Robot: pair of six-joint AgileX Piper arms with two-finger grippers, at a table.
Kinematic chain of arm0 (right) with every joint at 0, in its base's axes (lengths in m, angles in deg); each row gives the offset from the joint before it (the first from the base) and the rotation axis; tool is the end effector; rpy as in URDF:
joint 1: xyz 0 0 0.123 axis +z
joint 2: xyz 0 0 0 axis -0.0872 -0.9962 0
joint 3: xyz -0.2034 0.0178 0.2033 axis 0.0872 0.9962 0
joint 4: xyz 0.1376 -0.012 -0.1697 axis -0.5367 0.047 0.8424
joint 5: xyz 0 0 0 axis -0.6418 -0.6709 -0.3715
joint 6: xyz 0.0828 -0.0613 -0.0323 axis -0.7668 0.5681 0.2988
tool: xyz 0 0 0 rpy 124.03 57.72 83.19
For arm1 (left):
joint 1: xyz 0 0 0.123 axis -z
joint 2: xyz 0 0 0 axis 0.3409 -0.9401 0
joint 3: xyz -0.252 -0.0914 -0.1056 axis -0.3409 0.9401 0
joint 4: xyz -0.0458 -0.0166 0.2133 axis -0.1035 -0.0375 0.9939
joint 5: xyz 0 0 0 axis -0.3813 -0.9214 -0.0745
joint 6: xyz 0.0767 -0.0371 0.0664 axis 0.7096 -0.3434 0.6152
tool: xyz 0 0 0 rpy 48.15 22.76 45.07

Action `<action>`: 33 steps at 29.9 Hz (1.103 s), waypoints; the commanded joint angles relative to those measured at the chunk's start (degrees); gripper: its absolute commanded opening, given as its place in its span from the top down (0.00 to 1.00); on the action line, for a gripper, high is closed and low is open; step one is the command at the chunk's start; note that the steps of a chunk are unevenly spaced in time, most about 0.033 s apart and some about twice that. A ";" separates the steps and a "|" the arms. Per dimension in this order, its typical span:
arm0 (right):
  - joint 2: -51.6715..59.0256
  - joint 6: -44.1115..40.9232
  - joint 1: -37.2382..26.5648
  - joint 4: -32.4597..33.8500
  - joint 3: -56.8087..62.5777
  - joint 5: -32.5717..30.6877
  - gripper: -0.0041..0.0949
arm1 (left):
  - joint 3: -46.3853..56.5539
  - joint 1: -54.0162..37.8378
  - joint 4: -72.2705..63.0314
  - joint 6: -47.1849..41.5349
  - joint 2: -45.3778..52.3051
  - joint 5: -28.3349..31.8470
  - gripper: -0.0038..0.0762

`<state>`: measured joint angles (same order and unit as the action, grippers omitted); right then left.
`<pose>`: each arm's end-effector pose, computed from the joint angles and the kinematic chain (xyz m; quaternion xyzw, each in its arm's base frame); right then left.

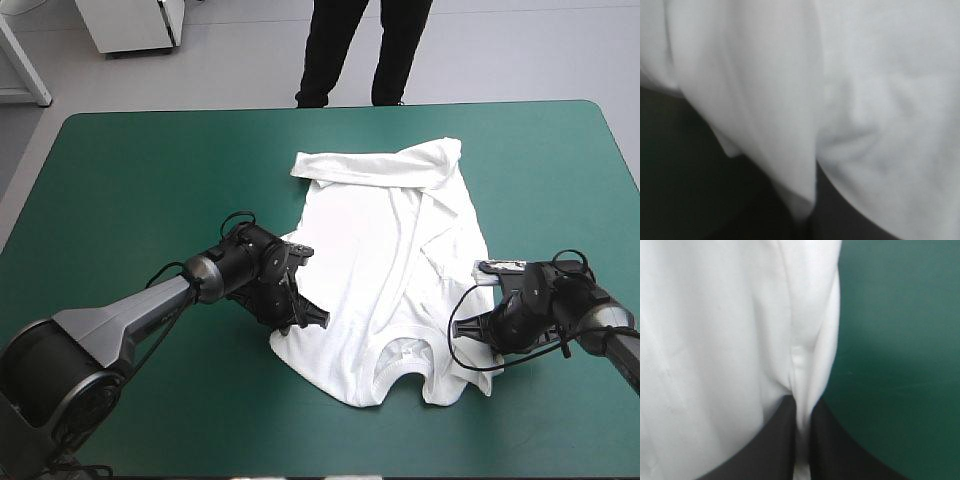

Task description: Fold the cloth

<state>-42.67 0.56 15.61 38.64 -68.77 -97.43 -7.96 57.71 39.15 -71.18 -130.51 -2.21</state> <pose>0.1961 0.0441 0.2125 -0.0312 0.9967 0.0436 0.0614 0.2410 -0.1938 0.2142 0.1746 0.9833 -0.0431 0.0269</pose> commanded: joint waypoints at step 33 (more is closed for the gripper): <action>8.24 7.77 1.79 1.71 -86.91 -15.34 0.97 | -73.83 -0.69 15.14 14.12 16.48 -13.28 0.98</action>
<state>-33.45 7.10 17.41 41.01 -147.04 -116.61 -75.81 56.86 53.72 -59.57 -116.07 -15.51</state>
